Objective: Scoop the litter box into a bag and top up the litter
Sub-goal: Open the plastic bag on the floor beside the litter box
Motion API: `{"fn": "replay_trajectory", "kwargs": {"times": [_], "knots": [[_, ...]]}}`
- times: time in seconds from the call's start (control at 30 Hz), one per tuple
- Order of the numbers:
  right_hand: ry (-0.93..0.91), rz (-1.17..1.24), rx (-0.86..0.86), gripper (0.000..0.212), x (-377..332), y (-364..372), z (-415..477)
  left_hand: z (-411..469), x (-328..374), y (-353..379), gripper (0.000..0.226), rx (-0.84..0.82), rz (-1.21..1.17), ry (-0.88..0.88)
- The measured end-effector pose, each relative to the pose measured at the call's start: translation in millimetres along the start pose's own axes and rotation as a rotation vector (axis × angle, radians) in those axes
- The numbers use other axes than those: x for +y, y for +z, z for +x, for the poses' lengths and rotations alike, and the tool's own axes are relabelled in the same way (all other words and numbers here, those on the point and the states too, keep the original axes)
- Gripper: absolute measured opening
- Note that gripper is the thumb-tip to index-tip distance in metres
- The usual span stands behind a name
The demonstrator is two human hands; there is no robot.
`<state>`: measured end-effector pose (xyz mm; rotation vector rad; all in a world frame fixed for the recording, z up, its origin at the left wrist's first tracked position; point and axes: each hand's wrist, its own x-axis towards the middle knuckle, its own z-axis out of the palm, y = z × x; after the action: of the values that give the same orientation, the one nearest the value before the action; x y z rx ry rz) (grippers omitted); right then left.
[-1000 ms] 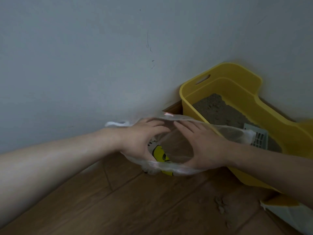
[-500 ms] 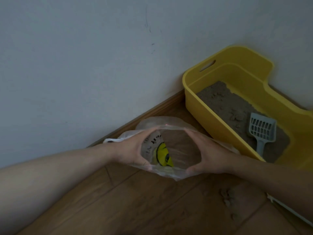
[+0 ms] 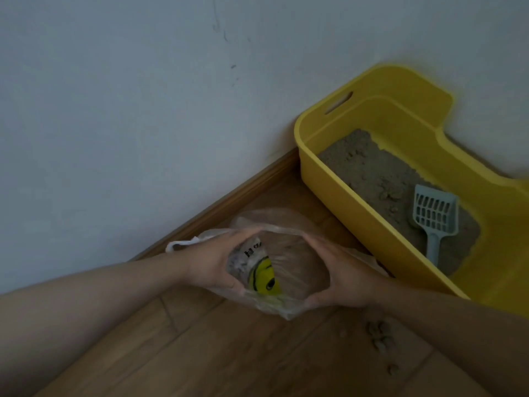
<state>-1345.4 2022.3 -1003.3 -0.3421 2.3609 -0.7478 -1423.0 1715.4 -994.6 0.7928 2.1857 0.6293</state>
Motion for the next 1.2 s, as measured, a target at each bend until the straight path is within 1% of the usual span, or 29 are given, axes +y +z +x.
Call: {"fn": "replay_trajectory", "kwargs": {"times": [0.03, 0.1, 0.17, 0.2, 0.3, 0.4, 0.5, 0.57, 0.6, 0.7, 0.77, 0.83, 0.9, 0.97, 1.03, 1.1, 1.2], "knots": [[-0.001, -0.009, 0.000, 0.130, -3, 0, 4, 2, 1, -3, 0.115, -0.040, 0.085, 0.026], [-0.017, -0.019, 0.025, 0.120, -10, -1, 14, 8, 4, -6, 0.104, -0.158, 0.241, -0.010], [-0.038, -0.014, 0.060, 0.104, -14, -2, 26, 17, 9, -7, 0.083, -0.206, 0.342, -0.040], [-0.040, -0.013, 0.073, 0.096, -15, -3, 31, 21, 12, -7, 0.070, -0.182, 0.357, -0.030], [-0.016, -0.040, 0.095, 0.077, -13, -2, 42, 24, 14, -3, 0.035, -0.058, 0.224, 0.030], [-0.019, -0.109, 0.110, 0.060, -7, 3, 42, 18, 14, 2, 0.012, 0.016, 0.090, 0.060], [-0.047, -0.197, 0.139, 0.030, 0, 10, 38, 11, 17, 4, 0.017, 0.112, 0.000, 0.031], [-0.041, -0.191, 0.156, 0.015, 2, 11, 36, 6, 18, 3, 0.017, 0.122, -0.007, -0.006], [-0.037, -0.169, 0.144, 0.011, 3, 10, 35, 3, 18, 4, 0.017, 0.122, -0.004, -0.024], [-0.008, -0.037, 0.112, 0.025, 9, 3, 30, -6, 15, 6, 0.031, 0.164, -0.043, -0.084], [0.014, 0.074, 0.129, 0.022, 13, 0, 26, -8, 8, 8, 0.044, 0.222, -0.015, -0.127], [0.027, 0.170, 0.133, 0.018, 13, -1, 22, -10, 3, 10, 0.049, 0.220, 0.049, -0.169], [0.029, 0.264, 0.152, 0.019, 8, -2, 17, -12, 4, 12, 0.044, 0.197, 0.111, -0.174], [0.009, 0.322, 0.189, 0.017, 0, -5, 12, -13, 12, 12, 0.032, 0.231, 0.167, -0.120], [-0.020, 0.292, 0.201, 0.016, -10, -10, 7, -14, 23, 10, 0.027, 0.301, 0.251, -0.008], [-0.045, 0.195, 0.189, 0.025, -19, -15, 1, -14, 30, 7, 0.031, 0.343, 0.373, 0.101], [-0.175, -0.115, 0.236, 0.047, -31, -19, -3, -10, 39, 2, 0.039, 0.360, 0.568, 0.286]]}}
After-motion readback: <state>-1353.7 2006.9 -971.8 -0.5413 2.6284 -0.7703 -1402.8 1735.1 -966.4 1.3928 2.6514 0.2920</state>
